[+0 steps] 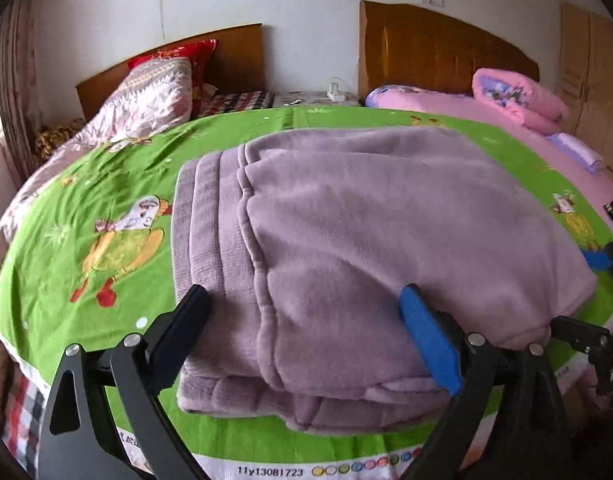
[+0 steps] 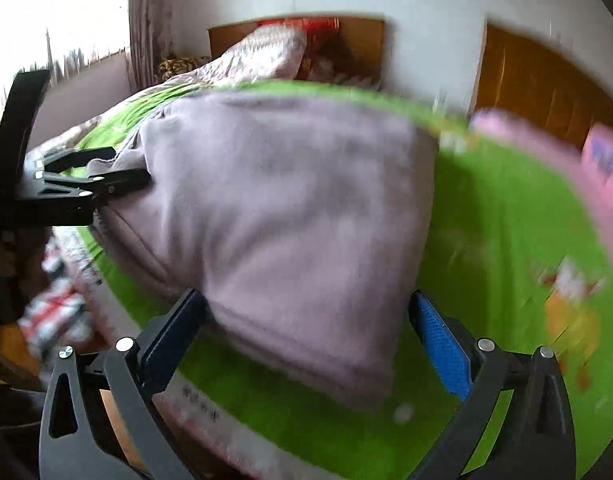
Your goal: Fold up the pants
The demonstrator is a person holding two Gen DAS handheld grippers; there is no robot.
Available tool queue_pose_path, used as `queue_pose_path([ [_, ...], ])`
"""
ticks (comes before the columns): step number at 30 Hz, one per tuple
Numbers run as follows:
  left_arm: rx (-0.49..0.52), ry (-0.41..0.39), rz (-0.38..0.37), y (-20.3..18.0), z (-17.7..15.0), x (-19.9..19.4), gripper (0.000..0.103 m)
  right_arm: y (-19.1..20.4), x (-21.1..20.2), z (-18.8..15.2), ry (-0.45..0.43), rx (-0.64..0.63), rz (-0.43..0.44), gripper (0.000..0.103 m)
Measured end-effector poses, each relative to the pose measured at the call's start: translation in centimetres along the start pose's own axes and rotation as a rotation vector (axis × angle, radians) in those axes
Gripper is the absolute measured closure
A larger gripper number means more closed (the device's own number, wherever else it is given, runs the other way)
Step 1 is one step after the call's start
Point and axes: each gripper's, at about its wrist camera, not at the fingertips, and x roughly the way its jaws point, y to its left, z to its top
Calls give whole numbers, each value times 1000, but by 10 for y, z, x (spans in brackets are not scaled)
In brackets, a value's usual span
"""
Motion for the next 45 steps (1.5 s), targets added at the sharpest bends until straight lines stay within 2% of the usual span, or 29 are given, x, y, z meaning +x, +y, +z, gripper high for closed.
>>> queue_pose_path([
  [2,-14,22,-4,6,5,2,5,-6,6,-7,41,9,14,5],
  [3,-27,42,8,11,8,4,1,-1,6,-10,39,-40,-49,5],
  [4,-44,55,4,15,9,6,1,2,2,-9,25,-59,-70,5],
  [5,-58,60,-2,17,10,2,2,3,-5,-7,17,-64,-55,5],
  [8,-62,24,-14,21,16,-22,2,0,-40,7,-58,-49,54,5],
  [9,-67,6,-33,15,19,-33,2,-7,-52,16,-87,-28,115,5],
  [11,-78,-27,-79,14,32,-45,2,-22,-67,44,-147,5,231,5],
  [13,-74,-52,-100,9,50,-43,2,-31,-64,73,-163,0,273,5],
  [15,-59,-42,-121,-2,65,-31,2,-45,-36,110,-139,-10,346,5],
  [17,-48,24,-128,-12,69,-6,2,-57,-2,139,-91,27,384,5],
  [19,-39,86,-110,-16,63,15,2,-72,42,162,-15,82,402,5],
  [21,-5,73,-85,-20,53,25,2,-85,86,175,79,136,463,5],
  [23,27,62,-70,-24,50,26,2,-96,124,178,141,164,403,6],
  [25,32,68,-69,-24,50,27,2,-109,134,188,95,183,372,7],
  [27,36,74,-74,-23,50,29,2,-120,124,199,39,239,292,6],
  [30,42,64,-66,-25,49,30,2,-123,108,202,-21,271,375,5],
  [32,48,57,-49,-27,48,30,2,-116,114,198,32,236,386,5],
  [35,44,50,-36,-28,47,31,2,-114,138,185,134,199,318,6],
  [36,42,50,-36,-27,47,31,2,-115,138,186,115,199,317,6],
  [39,41,48,-38,-26,47,31,2,-109,110,188,21,230,208,5],
  [40,41,48,-36,-26,47,31,2,-104,99,187,-9,227,205,5],
  [42,40,47,-33,-26,46,30,2,-92,72,180,-54,207,256,5],
  [45,40,42,-27,-27,46,31,2,-67,44,155,-49,127,324,5],
])
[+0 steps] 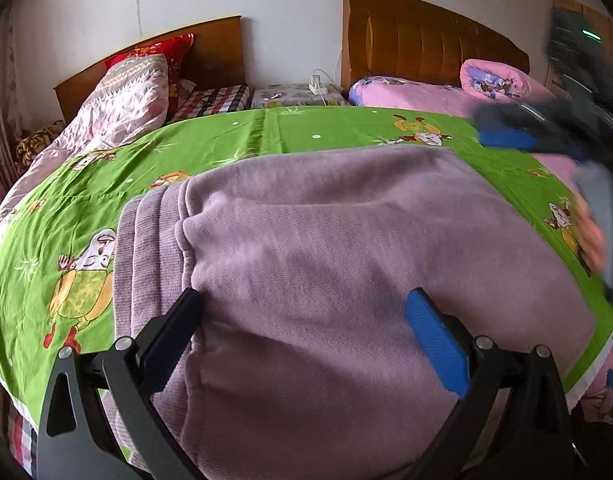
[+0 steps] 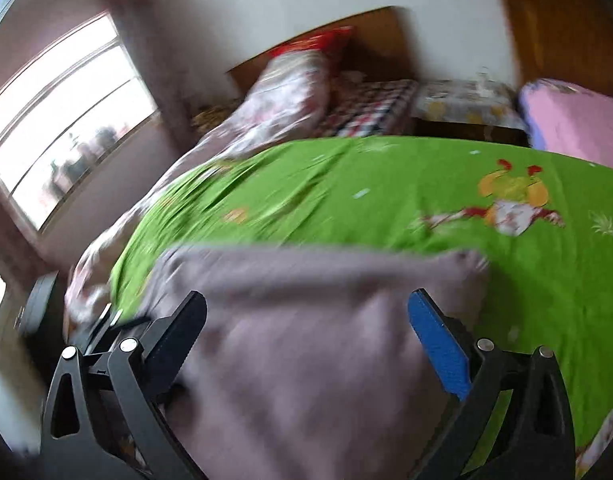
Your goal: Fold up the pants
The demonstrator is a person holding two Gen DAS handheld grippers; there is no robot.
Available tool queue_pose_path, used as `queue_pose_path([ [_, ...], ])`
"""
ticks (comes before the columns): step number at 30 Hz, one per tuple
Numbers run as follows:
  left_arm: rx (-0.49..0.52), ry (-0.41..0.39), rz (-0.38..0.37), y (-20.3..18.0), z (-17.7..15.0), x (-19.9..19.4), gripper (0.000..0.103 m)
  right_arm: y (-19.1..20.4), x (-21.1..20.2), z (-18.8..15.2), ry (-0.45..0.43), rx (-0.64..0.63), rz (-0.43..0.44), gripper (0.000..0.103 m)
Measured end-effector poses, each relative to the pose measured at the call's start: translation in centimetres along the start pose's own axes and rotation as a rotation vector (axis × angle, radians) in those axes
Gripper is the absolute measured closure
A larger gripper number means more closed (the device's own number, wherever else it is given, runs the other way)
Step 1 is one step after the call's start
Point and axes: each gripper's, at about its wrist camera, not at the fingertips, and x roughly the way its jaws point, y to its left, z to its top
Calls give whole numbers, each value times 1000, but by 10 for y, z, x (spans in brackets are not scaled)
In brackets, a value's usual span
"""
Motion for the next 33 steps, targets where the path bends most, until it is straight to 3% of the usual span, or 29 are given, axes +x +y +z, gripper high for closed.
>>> queue_pose_path([
  [3,2,-4,6,-1,-1,0,2,15,-1,-33,98,-42,72,5],
  [6,12,-8,16,-4,-2,1,2,19,11,-56,148,-90,29,5],
  [10,14,-12,37,-7,-2,-2,2,24,3,-61,102,-80,-24,5],
  [17,-50,-67,59,-11,-13,-39,2,69,-51,-81,-39,-208,-44,5],
  [20,-25,-53,114,-14,-24,-38,2,76,-50,-97,-36,-227,-105,5],
  [25,-6,-55,127,-14,-37,-33,1,77,-18,-135,73,-266,-173,4],
  [28,-5,-52,130,-14,-38,-31,1,85,-16,-147,47,-345,-221,4],
  [33,-7,-61,126,-12,-40,-29,1,84,-16,-149,41,-334,-216,4],
])
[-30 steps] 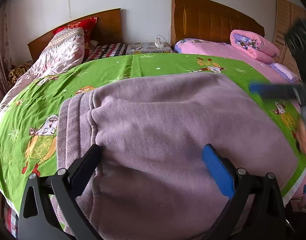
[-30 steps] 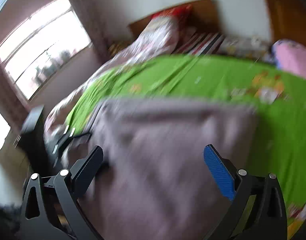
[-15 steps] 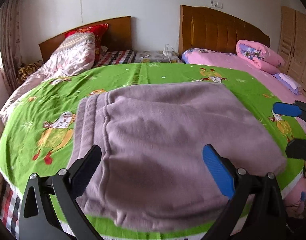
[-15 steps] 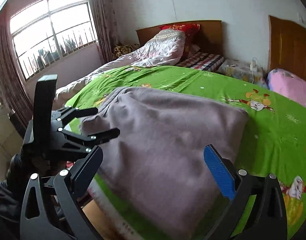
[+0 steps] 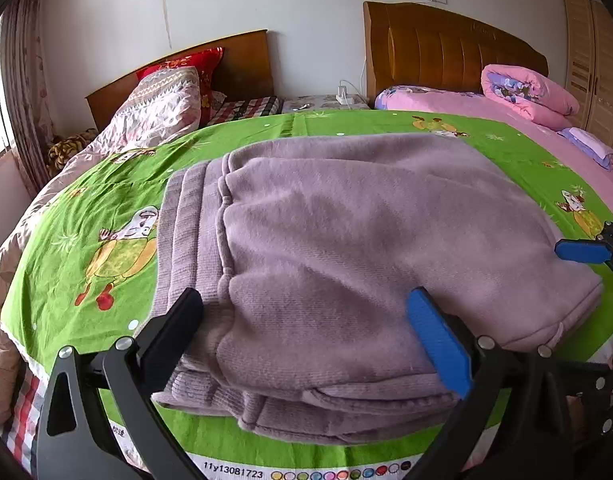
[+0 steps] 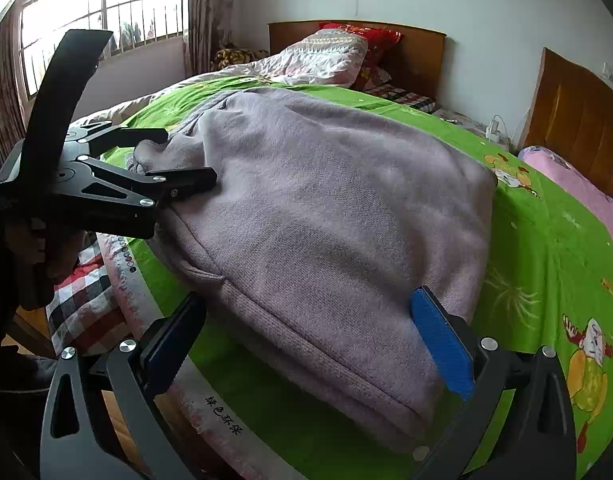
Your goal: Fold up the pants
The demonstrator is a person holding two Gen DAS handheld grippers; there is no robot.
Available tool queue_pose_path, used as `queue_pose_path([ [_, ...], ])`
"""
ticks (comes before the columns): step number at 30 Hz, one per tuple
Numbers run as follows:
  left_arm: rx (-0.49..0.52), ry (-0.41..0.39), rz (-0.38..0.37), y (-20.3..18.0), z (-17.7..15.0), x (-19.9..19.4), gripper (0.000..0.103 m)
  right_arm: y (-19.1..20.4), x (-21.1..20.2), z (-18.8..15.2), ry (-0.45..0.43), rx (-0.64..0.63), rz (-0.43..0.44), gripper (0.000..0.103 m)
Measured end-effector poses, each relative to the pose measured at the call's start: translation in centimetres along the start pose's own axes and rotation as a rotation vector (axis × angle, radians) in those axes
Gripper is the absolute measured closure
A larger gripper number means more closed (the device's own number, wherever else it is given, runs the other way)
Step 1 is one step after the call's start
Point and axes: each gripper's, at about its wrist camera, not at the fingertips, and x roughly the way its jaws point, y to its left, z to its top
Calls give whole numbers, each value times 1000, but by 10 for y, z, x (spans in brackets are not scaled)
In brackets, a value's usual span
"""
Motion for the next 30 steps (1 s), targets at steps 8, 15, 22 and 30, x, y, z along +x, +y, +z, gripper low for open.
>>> queue_pose_path([
  [8,2,-7,1,-1,-3,0,1,6,-2,-8,-5,-2,-10,4],
  [15,0,-2,4,-2,-2,0,1,3,-2,-9,-18,3,6,4],
  [22,-165,-54,-237,23,83,-44,2,0,-3,-8,-21,14,13,4],
  [30,-136,180,-143,34,106,56,2,-2,-4,-8,-26,25,26,4],
])
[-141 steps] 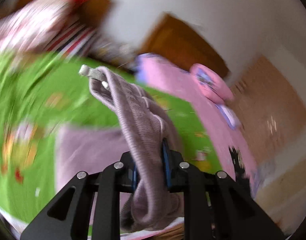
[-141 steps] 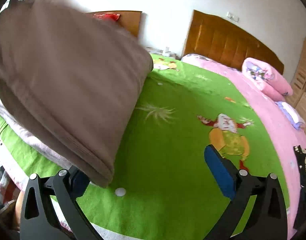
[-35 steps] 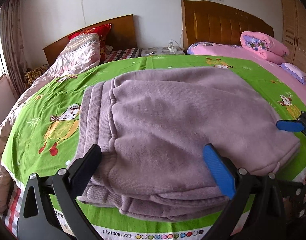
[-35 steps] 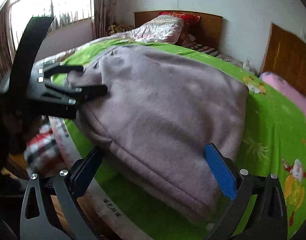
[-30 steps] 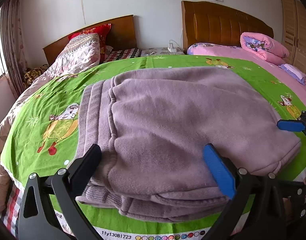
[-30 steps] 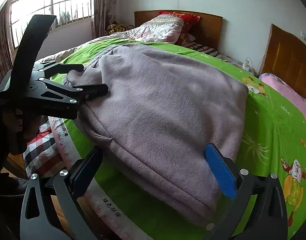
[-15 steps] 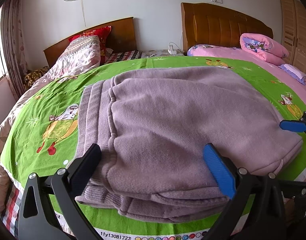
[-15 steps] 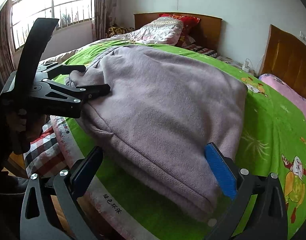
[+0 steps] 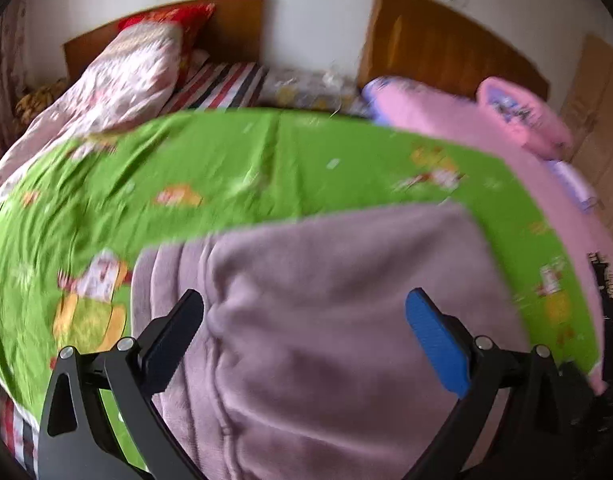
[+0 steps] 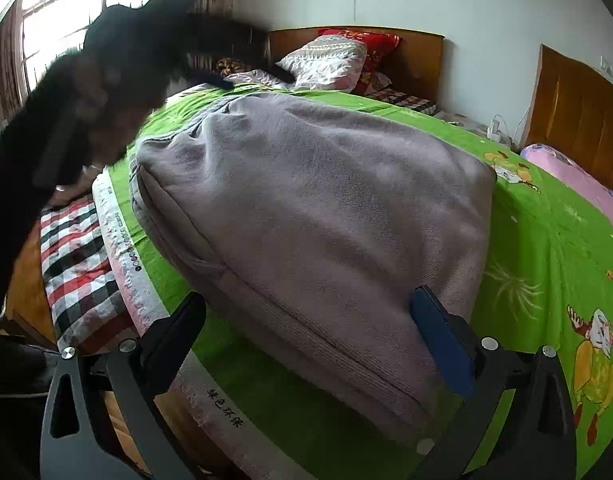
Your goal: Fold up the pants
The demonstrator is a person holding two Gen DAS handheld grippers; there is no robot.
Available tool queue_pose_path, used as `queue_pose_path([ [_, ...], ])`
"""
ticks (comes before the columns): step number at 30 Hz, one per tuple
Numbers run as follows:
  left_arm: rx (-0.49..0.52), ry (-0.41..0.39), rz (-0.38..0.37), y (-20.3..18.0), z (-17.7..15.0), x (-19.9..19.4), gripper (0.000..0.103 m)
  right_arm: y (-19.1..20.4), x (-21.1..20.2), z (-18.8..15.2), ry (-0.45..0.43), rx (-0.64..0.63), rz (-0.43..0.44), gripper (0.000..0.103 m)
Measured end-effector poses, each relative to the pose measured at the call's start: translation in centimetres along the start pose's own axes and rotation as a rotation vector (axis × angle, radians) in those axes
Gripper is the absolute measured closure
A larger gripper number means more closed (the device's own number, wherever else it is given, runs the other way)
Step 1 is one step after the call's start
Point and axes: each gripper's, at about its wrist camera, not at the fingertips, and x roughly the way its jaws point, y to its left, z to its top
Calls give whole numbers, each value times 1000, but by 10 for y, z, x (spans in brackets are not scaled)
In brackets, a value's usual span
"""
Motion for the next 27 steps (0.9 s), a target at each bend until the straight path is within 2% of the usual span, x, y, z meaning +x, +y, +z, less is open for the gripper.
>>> queue_pose_path([
  [2,-29,15,6,11,-16,9,2,0,-1,0,-3,6,7,4],
  [5,-45,-43,-24,25,-35,7,2,-3,-3,1,-11,15,24,4],
  [7,-50,-45,-30,30,-39,8,2,-8,-9,4,-22,54,36,5],
  [11,-26,-57,25,25,-45,11,1,-19,-36,14,-100,187,154,5],
  [13,-22,-84,30,23,-50,9,1,-14,-40,19,-123,188,208,5],
  [15,-31,-105,13,26,-54,7,1,-2,-33,24,-107,170,244,5],
  [17,-31,-108,8,27,-54,7,1,8,-18,24,-55,141,250,4],
  [18,-29,-107,12,26,-55,6,1,11,-4,21,1,134,240,4],
  [21,-23,-110,16,26,-57,5,1,13,-2,17,2,87,231,4],
  [25,-23,-111,15,26,-57,5,1,4,-20,21,-14,145,233,4],
  [27,-24,-113,13,27,-57,5,1,0,-22,15,-24,140,206,4],
])
